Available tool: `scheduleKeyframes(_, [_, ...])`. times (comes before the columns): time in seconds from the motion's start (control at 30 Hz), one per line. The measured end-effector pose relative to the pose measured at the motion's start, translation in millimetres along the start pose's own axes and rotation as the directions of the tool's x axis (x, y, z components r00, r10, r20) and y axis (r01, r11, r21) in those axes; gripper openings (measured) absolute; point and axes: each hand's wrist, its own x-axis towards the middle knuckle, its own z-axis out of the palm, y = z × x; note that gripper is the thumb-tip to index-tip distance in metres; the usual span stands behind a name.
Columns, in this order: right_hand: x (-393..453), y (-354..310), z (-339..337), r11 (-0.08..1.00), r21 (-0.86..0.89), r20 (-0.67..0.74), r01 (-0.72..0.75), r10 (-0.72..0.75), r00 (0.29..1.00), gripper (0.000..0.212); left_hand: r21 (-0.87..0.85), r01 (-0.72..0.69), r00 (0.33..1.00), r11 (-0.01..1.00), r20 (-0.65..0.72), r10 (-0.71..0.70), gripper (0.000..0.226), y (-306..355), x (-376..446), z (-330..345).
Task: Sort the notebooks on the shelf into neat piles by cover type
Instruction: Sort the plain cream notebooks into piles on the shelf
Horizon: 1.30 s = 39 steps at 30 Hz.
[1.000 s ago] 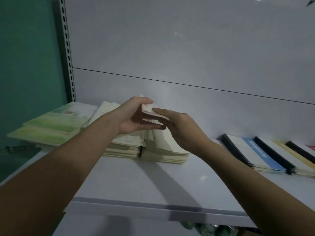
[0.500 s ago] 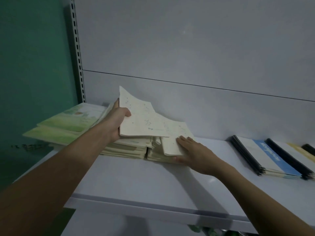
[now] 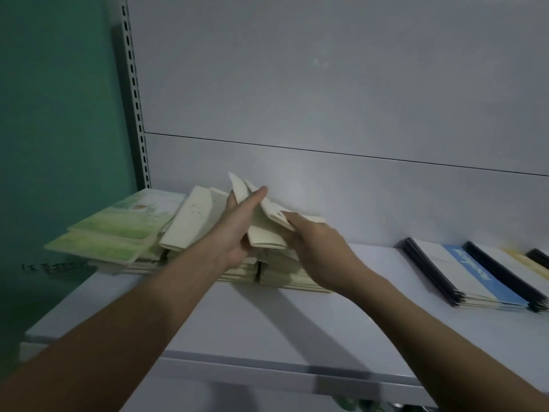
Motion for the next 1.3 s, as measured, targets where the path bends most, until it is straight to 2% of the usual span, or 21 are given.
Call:
scheduleKeyframes(0.03, [1.8, -2.2, -3.1, 1.0, 0.028, 0.096, 0.008, -0.011, 0.995, 0.031, -0.016, -0.019, 1.0, 1.0, -0.01, 0.019, 0.038, 1.4, 1.3, -2.2])
scheduleKeyframes(0.1, [5.0, 7.2, -9.8, 0.968, 0.236, 0.261, -0.089, 0.025, 0.965, 0.054, -0.013, -0.067, 0.996, 0.998, -0.051, 0.067, 0.045, 5.5, 4.1, -12.6])
scheduleKeyframes(0.17, [4.5, 27.5, -12.7, 0.888, 0.402, 0.275, -0.224, 0.117, 0.954, 0.079, -0.011, -0.105, 0.989, 0.994, -0.102, 0.103, 0.05, 12.2, 5.7, -25.1])
scheduleKeyframes(0.2, [2.9, 36.8, -10.6, 0.864, 0.417, 0.253, -0.284, 0.19, 0.949, 0.089, -0.023, -0.113, 0.986, 0.993, -0.124, 0.11, 0.051, 16.3, 5.5, -29.7])
scheduleKeyframes(0.27, [-2.5, 50.1, -2.2, 0.865, 0.334, 0.264, -0.376, 0.297, 0.918, 0.1, -0.043, -0.13, 0.981, 0.991, -0.153, 0.122, 0.052, 23.7, 5.5, -35.2])
scheduleKeyframes(0.33, [-6.7, 53.8, 6.7, 0.889, 0.233, 0.354, -0.395, 0.301, 0.886, 0.093, -0.048, -0.144, 0.977, 0.988, -0.168, 0.134, 0.052, 28.7, 6.1, -36.8])
scheduleKeyframes(0.4, [-8.2, 51.2, 13.4, 0.942, 0.098, 0.396, -0.321, 0.258, 0.881, 0.081, -0.088, -0.135, 0.979, 0.987, -0.166, 0.119, 0.049, 31.3, 7.0, -37.9])
scheduleKeyframes(0.47, [-9.3, 48.4, 20.8, 0.97, -0.087, 0.341, -0.228, 0.244, 0.908, 0.071, -0.144, -0.109, 0.985, 0.984, -0.147, 0.087, 0.045, 31.4, 8.1, -39.4])
scheduleKeyframes(0.53, [-14.4, 45.2, 22.9, 0.965, -0.16, 0.288, -0.207, 0.246, 0.925, 0.058, -0.17, -0.098, 0.989, 0.981, -0.129, 0.076, 0.04, 29.5, 7.2, -38.3])
scheduleKeyframes(0.6, [-19.7, 46.1, 17.2, 0.958, -0.011, 0.265, -0.285, 0.278, 0.923, 0.047, -0.185, -0.101, 0.99, 0.977, -0.113, 0.081, 0.034, 27.1, 6.7, -34.8])
scheduleKeyframes(0.63, [-21.3, 50.6, 13.6, 0.938, 0.108, 0.206, -0.329, 0.302, 0.931, 0.046, -0.191, -0.101, 0.991, 0.976, -0.104, 0.082, 0.029, 25.7, 6.9, -32.3])
scheduleKeyframes(0.7, [-21.6, 61.9, 1.0, 0.87, 0.342, 0.012, -0.356, 0.375, 0.927, 0.055, -0.206, -0.093, 0.993, 0.974, -0.085, 0.077, 0.021, 23.4, 6.7, -25.5])
scheduleKeyframes(0.77, [-19.6, 72.0, -12.2, 0.79, 0.513, -0.13, -0.335, 0.458, 0.879, 0.055, -0.209, -0.089, 0.994, 0.974, -0.077, 0.074, 0.023, 19.9, 7.9, -18.0])
scheduleKeyframes(0.9, [-20.5, 70.5, -35.9, 0.77, 0.583, -0.291, -0.26, 0.497, 0.818, 0.043, -0.159, -0.076, 0.996, 0.984, -0.052, 0.069, 0.038, 4.5, 13.5, 3.6])
scheduleKeyframes(0.97, [-24.3, 62.1, -46.2, 0.833, 0.513, -0.356, -0.205, 0.424, 0.833, 0.037, -0.139, -0.068, 0.997, 0.988, -0.031, 0.064, 0.039, -5.7, 15.4, 23.1])
scheduleKeyframes(1.03, [-32.4, 57.1, -51.9, 0.93, 0.326, -0.326, -0.173, 0.282, 0.903, 0.031, -0.119, -0.063, 0.998, 0.991, -0.012, 0.062, 0.038, -16.3, 16.9, 47.0])
scheduleKeyframes(1.13, [-49.1, 67.5, -51.6, 0.988, 0.115, -0.138, -0.106, 0.122, 0.983, 0.037, -0.109, -0.077, 0.997, 0.991, 0.001, 0.077, 0.035, -32.0, 15.3, 81.9])
scheduleKeyframes(1.23, [-66.6, 91.2, -56.0, 0.993, 0.097, -0.086, -0.063, 0.072, 0.994, 0.044, -0.081, -0.09, 0.996, 0.993, -0.011, 0.089, 0.033, -50.2, 16.6, 109.0])
scheduleKeyframes(1.3, [-77.5, 109.6, -62.2, 0.993, 0.094, -0.05, -0.071, 0.076, 0.996, 0.049, -0.103, -0.067, 0.997, 0.992, 0.029, 0.071, 0.029, -62.3, 17.5, 126.1])
